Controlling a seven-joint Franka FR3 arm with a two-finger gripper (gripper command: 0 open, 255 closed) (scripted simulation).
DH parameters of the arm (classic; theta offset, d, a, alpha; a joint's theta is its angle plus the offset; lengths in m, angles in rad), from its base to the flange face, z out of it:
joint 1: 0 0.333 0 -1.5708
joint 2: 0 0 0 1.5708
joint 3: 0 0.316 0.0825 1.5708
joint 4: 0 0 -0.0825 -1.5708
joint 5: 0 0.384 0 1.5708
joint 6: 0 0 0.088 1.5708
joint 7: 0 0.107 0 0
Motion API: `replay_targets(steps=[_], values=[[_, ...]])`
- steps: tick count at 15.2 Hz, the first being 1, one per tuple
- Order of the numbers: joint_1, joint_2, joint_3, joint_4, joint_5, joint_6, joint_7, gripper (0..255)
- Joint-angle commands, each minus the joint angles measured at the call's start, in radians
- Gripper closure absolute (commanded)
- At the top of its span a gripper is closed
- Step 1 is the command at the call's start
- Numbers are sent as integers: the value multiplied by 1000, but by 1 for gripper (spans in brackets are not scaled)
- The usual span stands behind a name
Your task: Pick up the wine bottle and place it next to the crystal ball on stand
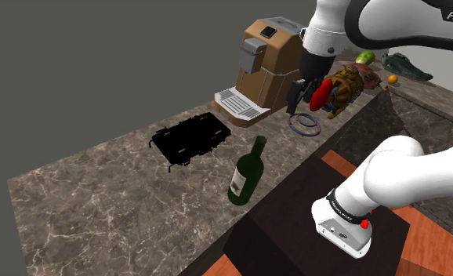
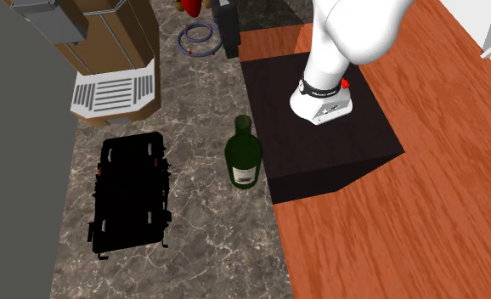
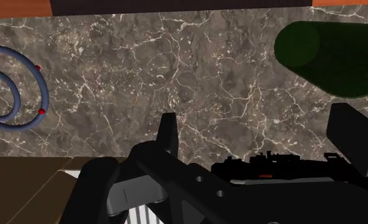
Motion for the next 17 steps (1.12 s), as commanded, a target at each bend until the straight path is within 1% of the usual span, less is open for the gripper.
replay_targets(steps=[1,7,11,17], values=[[20,25,40,4,35,16,38,0],[73,130,160,35,123,82,145,0],[98,214,236,74,164,128,212,0],[105,215,251,-4,178,207,208,0]])
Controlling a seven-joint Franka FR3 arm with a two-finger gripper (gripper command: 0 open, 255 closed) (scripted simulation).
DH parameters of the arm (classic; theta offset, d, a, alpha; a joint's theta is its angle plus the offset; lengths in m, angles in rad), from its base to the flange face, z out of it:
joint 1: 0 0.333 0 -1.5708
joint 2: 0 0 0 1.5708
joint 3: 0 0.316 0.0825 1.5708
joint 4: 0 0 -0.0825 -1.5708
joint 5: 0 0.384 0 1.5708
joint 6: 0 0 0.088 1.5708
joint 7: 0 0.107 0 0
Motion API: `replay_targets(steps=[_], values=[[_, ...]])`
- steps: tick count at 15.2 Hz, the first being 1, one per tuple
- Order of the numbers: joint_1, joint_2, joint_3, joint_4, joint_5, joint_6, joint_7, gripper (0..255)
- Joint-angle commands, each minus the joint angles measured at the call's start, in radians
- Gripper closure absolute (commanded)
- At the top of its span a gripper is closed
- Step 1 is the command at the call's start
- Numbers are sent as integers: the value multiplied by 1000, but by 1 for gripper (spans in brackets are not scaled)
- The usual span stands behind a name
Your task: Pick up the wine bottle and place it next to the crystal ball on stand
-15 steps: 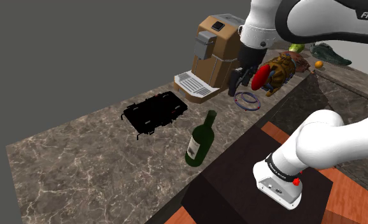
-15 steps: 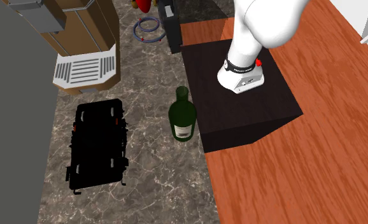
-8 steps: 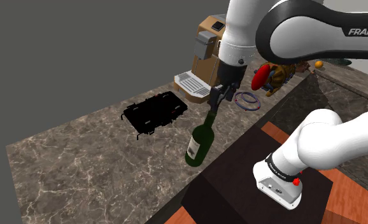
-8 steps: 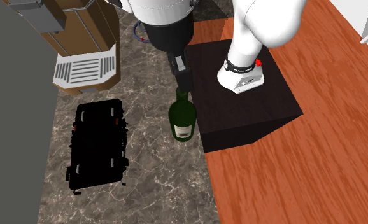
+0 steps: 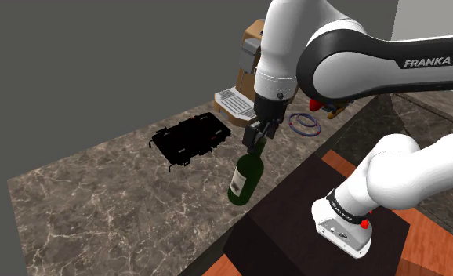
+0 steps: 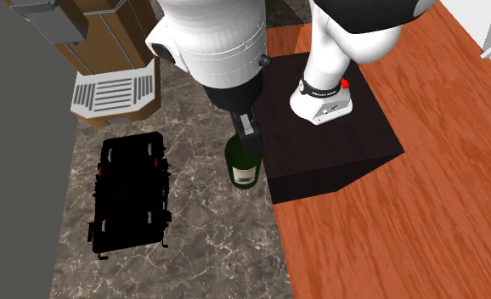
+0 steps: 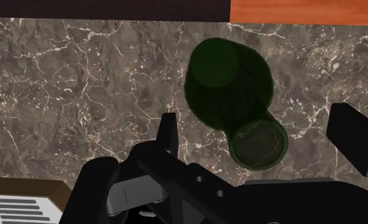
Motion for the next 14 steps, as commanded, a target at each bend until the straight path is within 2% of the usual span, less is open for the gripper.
replay_targets(steps=[1,9,10,14], values=[[3,-1,5,-28,5,27,-2,0],[3,0,6,-34,6,35,-2,0],[3,0,6,-34,6,35,-2,255],[3,0,6,-35,6,35,-2,255]])
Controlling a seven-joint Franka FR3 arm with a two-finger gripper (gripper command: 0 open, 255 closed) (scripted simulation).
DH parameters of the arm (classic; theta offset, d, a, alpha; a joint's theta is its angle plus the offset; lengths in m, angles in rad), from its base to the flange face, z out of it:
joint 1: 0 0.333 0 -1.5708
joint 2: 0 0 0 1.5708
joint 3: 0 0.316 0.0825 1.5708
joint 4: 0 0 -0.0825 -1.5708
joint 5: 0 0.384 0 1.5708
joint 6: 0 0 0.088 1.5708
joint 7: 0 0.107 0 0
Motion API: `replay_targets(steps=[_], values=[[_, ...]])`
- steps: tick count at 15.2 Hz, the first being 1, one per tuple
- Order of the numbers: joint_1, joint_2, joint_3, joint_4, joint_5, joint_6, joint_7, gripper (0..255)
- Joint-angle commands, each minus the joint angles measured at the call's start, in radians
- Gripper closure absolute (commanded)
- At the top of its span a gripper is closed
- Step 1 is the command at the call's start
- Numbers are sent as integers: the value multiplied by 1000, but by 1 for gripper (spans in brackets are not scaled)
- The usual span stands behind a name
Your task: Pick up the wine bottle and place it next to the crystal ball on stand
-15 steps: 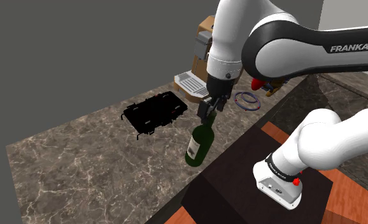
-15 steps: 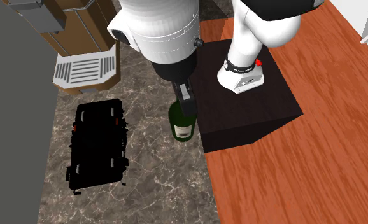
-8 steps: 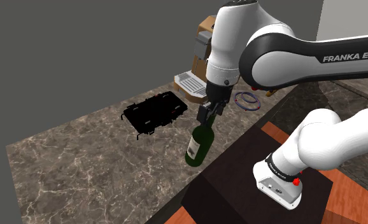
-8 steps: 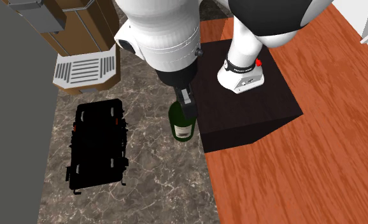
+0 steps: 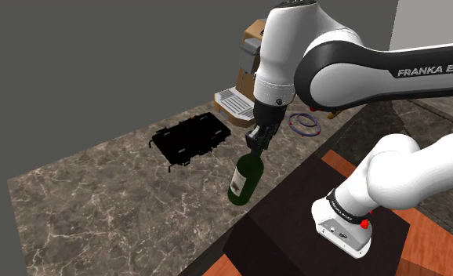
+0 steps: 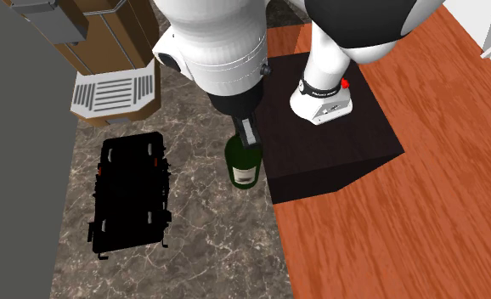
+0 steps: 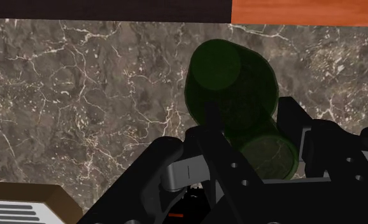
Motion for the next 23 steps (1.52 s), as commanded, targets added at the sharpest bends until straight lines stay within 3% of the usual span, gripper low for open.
replay_targets(steps=[1,5,23], values=[[0,0,0,0,0,0,0,255],[0,0,0,0,0,0,0,255],[-11,-21,-44,223,-31,-245,14,255]])
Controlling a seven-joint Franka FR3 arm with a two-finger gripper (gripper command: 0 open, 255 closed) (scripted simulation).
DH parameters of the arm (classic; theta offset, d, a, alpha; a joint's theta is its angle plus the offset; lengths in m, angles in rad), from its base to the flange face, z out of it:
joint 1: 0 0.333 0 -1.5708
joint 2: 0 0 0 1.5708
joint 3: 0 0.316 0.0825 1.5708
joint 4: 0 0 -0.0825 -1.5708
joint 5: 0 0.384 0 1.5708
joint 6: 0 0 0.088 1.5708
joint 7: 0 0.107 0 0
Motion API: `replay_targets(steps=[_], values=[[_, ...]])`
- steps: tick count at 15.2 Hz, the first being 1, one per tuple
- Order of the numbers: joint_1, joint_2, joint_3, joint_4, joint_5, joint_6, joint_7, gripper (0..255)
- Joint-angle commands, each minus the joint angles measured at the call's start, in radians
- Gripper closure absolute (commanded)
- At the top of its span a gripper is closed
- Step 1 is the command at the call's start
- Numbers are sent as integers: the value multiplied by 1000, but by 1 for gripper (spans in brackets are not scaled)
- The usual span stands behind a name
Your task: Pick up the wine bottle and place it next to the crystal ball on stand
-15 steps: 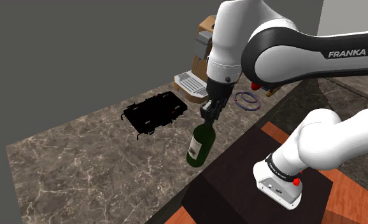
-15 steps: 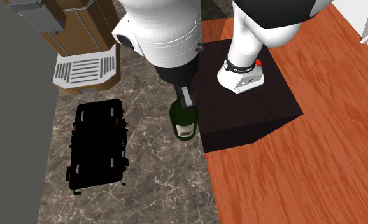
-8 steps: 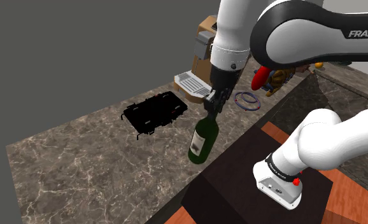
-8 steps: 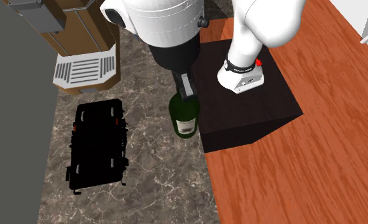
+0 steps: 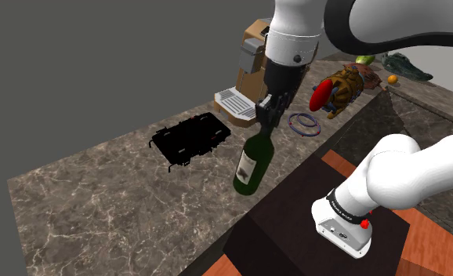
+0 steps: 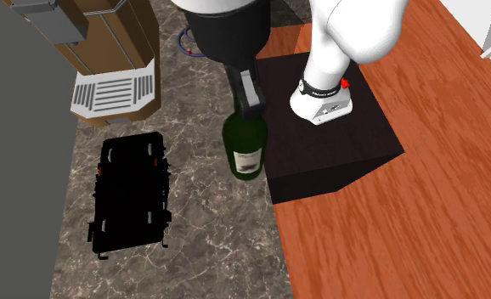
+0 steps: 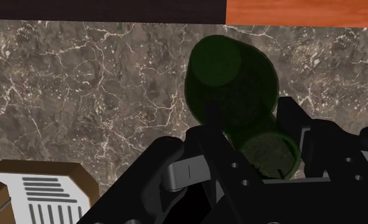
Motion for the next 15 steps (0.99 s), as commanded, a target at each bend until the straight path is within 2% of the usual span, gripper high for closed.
replay_targets(steps=[1,15], values=[[-1,2,-3,28,-3,-26,4,255],[-13,41,-23,245,-24,-205,23,255]])
